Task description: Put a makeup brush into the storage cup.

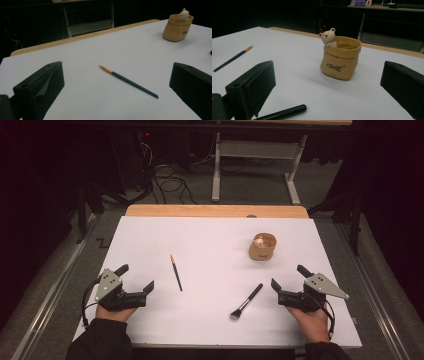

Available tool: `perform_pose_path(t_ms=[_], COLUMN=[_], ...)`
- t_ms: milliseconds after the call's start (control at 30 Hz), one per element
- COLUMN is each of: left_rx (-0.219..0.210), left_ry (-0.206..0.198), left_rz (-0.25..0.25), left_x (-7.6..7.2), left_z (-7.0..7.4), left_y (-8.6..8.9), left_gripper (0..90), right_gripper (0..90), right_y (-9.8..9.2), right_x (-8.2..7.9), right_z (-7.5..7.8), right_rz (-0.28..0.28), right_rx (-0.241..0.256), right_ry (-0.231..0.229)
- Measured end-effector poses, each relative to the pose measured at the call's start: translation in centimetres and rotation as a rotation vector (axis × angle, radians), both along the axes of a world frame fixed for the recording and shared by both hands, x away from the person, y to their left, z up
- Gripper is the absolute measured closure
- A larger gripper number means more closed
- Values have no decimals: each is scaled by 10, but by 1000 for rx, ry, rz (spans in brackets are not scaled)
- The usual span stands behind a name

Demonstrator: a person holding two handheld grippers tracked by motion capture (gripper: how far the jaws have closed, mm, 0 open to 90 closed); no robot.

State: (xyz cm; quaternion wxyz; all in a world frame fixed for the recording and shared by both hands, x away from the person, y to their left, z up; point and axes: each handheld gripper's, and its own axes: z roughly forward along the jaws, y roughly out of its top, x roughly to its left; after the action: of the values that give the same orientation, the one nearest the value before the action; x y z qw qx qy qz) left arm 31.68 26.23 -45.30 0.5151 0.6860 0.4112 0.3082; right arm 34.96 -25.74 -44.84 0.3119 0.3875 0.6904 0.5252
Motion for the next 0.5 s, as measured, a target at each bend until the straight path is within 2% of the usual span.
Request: perform_pose_path(t_ms=[333,500], left_rx=[5,-7], left_ry=[6,10], left_rz=[0,0], left_x=[2,2], left_z=[-1,-1], left_y=[0,1], left_gripper=[7,8], right_gripper=[4,4], right_y=[-1,-1], right_x=[0,0], right_z=[0,0], right_rz=[-4,-7], right_rx=[-4,-6], right_ry=[-5,-3])
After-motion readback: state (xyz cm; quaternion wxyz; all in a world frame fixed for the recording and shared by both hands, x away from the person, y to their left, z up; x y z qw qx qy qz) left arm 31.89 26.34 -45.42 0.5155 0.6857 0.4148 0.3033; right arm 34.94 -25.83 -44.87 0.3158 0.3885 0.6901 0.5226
